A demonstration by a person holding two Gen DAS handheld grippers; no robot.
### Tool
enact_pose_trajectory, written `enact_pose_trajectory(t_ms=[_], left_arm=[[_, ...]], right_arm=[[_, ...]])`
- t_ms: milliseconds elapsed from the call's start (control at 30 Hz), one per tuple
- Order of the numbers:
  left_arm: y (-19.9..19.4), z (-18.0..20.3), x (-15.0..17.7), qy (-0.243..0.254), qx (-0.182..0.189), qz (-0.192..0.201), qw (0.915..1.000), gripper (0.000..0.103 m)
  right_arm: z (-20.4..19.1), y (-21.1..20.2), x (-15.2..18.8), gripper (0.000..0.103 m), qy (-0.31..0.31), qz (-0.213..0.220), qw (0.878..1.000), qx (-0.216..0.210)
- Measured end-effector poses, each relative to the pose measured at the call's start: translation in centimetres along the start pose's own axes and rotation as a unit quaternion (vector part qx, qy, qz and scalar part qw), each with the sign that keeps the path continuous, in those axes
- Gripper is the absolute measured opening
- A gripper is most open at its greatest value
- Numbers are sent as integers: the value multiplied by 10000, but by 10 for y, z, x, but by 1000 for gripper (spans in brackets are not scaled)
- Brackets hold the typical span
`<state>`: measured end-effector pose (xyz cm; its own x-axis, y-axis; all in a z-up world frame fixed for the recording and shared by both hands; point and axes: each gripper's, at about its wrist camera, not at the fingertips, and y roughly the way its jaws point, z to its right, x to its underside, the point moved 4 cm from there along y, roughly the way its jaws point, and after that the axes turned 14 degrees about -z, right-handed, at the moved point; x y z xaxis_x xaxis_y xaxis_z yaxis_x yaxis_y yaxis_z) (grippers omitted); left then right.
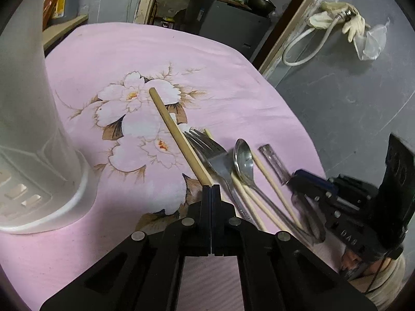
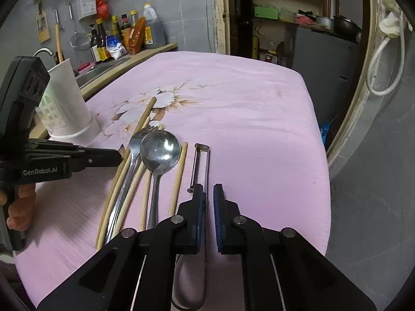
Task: Organize utensils
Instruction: 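Grasp a wooden chopstick with the left tool while the right tool grasps the steel peeler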
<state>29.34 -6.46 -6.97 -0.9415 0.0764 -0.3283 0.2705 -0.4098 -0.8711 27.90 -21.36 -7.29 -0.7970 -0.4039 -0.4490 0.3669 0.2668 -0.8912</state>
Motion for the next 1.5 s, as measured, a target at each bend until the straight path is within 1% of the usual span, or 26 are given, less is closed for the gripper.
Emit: enact_pose_trajectory(t_ms=[100,200,233,267,300,367,433,533,700,967,1067,1200,1300,1400,1500], left_arm=[[-2,0,2,-17,132,-23,9999,0],[-1,1,0,26,99,-52,9999,1],[0,2,-1,11,105,-65,9999,3],[0,2,-2,-10,118,-83,9999,5],[2,2,-3,-39,152,-125,9998,10],[8,-2,-5,-163,326,-232,9991,13],[9,-3,-8,-268,430,-267,9984,13],[9,-2,-9,-259,439,-265,9983,12],[6,-5,-7,-357,524,-278,9976,9],[-7,-9,8,-279,618,-371,9970,7],[-14,-8,19,-160,549,-440,9974,6],[-19,-4,31,108,421,-569,9974,7],[-20,2,30,304,194,-585,9976,8],[-17,7,26,427,1,-705,9966,9],[-11,8,18,512,-199,-798,9953,10]], right_arm=[[-4,1,1,7,-22,-19,10000,-55],[-10,3,1,10,-133,-84,9999,-18],[-12,5,0,12,-180,-132,9997,-17],[-13,6,1,15,-200,-167,9997,-24],[-14,9,0,17,-222,-229,9995,-3],[-17,12,0,17,-271,-239,9993,46],[-16,14,-1,17,-253,-272,9993,33],[-15,15,-2,16,-224,-291,9993,-11],[-13,8,3,15,-119,-171,9998,-58],[7,-15,24,14,174,11,9998,118],[14,-20,32,14,245,8,9995,185],[16,-20,34,15,223,-78,9994,236],[13,-16,29,16,121,-172,9991,378],[10,-10,21,24,16,-255,9986,469],[8,-4,13,25,-124,-342,9971,663]])
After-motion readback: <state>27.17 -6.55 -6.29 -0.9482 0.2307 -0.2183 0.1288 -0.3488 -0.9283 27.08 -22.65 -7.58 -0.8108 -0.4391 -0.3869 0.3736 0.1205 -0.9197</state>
